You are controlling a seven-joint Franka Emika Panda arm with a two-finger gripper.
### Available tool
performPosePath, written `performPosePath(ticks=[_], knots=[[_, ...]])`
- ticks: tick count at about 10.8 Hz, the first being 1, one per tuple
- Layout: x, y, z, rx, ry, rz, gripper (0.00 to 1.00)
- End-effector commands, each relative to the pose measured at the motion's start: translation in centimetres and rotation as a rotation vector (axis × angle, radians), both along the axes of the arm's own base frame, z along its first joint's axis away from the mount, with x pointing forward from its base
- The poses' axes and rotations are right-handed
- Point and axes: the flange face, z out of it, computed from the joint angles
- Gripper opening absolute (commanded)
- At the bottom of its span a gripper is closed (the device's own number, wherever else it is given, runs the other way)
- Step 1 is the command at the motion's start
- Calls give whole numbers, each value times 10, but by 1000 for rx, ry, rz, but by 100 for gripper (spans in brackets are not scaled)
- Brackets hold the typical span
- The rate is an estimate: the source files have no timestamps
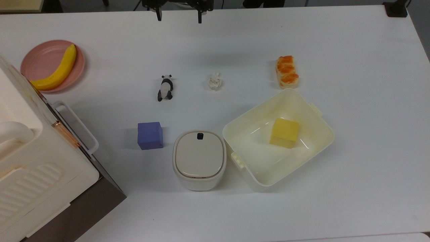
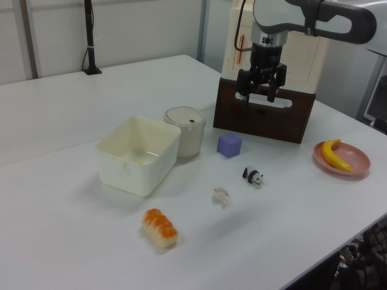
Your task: Put the bread in the basket
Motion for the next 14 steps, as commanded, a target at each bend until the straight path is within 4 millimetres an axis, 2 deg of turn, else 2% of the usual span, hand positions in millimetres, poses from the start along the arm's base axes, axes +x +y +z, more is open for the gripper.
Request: performPosePath(ticks=[1,7,8,10,12,14], knots=[[-6,0,0,17,15,41,100],[-4,2,-4,16,15,42,100],[-2,6,-8,15,21,48,95],[6,13,-19,16,18,61,92],[9,34,-33,13,37,96,86],[14,48,-53,8,57,119,84]])
